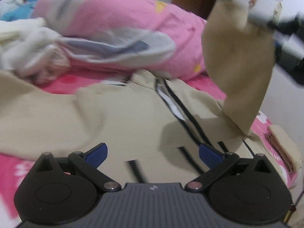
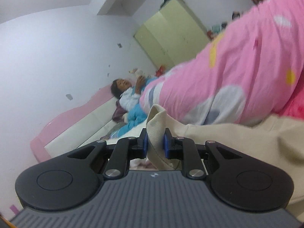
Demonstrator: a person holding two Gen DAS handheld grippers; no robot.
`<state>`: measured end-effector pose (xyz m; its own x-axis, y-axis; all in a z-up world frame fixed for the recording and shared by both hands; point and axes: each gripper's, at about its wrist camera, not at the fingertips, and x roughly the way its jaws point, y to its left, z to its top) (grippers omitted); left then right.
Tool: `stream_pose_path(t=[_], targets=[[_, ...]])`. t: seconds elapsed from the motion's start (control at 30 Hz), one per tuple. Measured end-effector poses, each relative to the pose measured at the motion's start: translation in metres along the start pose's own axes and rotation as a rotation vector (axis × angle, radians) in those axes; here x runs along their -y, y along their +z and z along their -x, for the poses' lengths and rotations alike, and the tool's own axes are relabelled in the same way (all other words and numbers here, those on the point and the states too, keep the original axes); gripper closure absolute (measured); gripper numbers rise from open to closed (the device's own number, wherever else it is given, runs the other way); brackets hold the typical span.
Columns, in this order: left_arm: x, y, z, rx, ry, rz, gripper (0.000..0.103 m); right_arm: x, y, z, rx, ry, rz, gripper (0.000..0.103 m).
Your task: Fold clothes
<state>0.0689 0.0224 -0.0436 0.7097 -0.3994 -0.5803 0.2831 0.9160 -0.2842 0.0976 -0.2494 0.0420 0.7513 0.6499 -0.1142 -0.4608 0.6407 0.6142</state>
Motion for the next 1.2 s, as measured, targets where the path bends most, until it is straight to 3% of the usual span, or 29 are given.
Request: stream_pose_path(t=[0.17, 0.3, 0.37, 0.43, 0.5, 0.63, 0.77, 0.87, 1.1, 1.2], targets=[[-0.035, -0.009, 0.027, -0.003, -0.026, 0.057, 0.000, 0.012, -0.050, -0.036, -0.114, -0.014, -0.017, 0.087], [-0.048, -0.019, 0.036, -0.013, -0.019, 0.071, 0.000, 0.020, -0.089, -0.068, -0.275, -0.052, 0.011, 0.083], [-0.053, -0.023, 0.036, -0.020, -0.009, 0.075, 0.000, 0.022, -0.107, -0.084, -0.379, -0.072, 0.029, 0.077], [-0.056, -0.024, 0.035, -0.026, -0.005, 0.083, 0.000, 0.024, -0.124, -0.099, -0.494, -0.100, 0.035, 0.059], [-0.057, -0.024, 0.035, -0.026, -0.006, 0.088, 0.000, 0.022, -0.134, -0.099, -0.544, -0.106, 0.036, 0.051], [-0.055, -0.021, 0.033, -0.011, -0.009, 0.088, 0.000, 0.013, -0.131, -0.066, -0.499, -0.059, 0.025, 0.032], [-0.046, -0.015, 0.028, 0.011, -0.023, 0.067, 0.001, 0.021, -0.123, -0.017, -0.422, -0.035, -0.086, 0.030], [-0.032, -0.009, 0.017, 0.017, -0.031, 0.021, 0.003, 0.033, -0.119, 0.027, -0.349, -0.097, -0.133, 0.033], [0.004, 0.001, -0.011, -0.008, -0.023, -0.096, 0.029, 0.070, -0.090, 0.108, -0.159, -0.389, -0.131, 0.067], [0.021, 0.010, -0.022, -0.017, -0.025, -0.155, 0.032, 0.085, -0.075, 0.120, -0.109, -0.542, -0.051, 0.073]])
